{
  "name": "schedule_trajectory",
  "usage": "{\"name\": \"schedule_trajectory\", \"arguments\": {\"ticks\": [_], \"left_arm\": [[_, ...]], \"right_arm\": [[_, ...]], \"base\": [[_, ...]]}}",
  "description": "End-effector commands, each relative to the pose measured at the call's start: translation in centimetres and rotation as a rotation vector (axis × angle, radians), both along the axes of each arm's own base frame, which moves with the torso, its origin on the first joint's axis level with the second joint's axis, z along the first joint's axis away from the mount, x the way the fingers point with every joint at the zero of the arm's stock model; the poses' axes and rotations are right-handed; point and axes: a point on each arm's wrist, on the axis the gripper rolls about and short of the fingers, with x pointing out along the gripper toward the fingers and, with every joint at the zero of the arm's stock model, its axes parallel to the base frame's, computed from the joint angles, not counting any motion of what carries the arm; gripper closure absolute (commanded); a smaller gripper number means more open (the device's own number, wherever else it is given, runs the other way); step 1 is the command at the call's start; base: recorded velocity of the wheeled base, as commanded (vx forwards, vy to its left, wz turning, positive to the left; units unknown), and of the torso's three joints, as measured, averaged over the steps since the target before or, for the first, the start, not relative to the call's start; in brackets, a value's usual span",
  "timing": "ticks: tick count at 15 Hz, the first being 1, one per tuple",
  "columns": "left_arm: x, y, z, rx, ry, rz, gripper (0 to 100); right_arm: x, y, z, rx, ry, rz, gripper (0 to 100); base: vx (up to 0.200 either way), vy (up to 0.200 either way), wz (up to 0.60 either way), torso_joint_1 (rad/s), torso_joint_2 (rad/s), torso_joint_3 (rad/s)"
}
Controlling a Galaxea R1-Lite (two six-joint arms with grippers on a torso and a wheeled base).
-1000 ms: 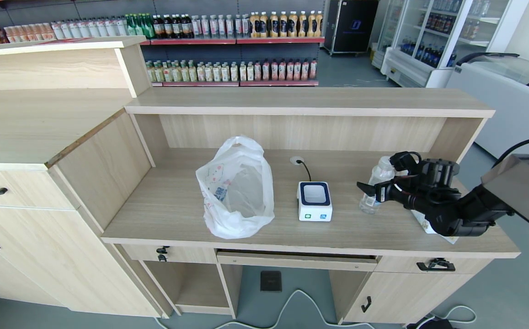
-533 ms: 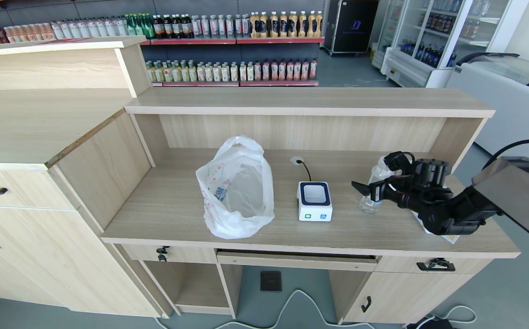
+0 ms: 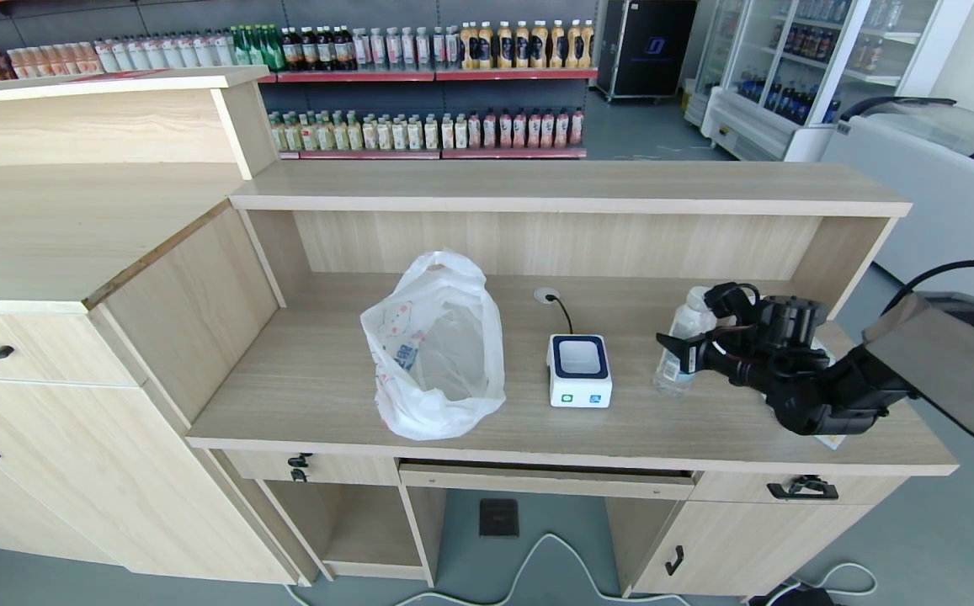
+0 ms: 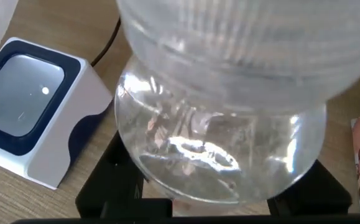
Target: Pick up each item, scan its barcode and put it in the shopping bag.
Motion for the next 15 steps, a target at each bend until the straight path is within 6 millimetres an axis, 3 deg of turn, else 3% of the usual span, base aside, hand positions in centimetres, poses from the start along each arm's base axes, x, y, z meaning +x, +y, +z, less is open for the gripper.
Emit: {"name": "schedule_trajectory", "arguments": {"ticks": [1,5,7,9,11,13,15], "left_arm": [[0.0,0.0,0.0,0.0,0.0,0.001,0],[0.0,0.0,0.0,0.0,0.0,0.001,0],[0.0,0.0,0.0,0.0,0.0,0.001,0],[0.0,0.0,0.0,0.0,0.0,0.001,0],[0.0,0.0,0.0,0.0,0.0,0.001,0],[0.0,0.0,0.0,0.0,0.0,0.001,0],[0.0,0.0,0.0,0.0,0.0,0.001,0]], "right_arm": [[-0.3,0.0,0.9,-0.002,-0.013,0.0,100],[-3.0,-0.4,6.6,0.085,-0.033,-0.006,100],[-7.2,-0.2,13.5,0.227,-0.022,0.028,100],[-13.2,-0.1,19.8,0.332,0.012,0.082,100],[-19.3,0.2,24.1,0.378,0.07,0.142,100],[-24.3,1.0,25.9,0.388,0.147,0.218,100],[-27.2,1.6,26.2,0.387,0.199,0.251,100]], "base": [[0.0,0.0,0.0,0.0,0.0,0.0],[0.0,0.0,0.0,0.0,0.0,0.0],[0.0,0.0,0.0,0.0,0.0,0.0],[0.0,0.0,0.0,0.0,0.0,0.0],[0.0,0.0,0.0,0.0,0.0,0.0],[0.0,0.0,0.0,0.0,0.0,0.0],[0.0,0.0,0.0,0.0,0.0,0.0]]}}
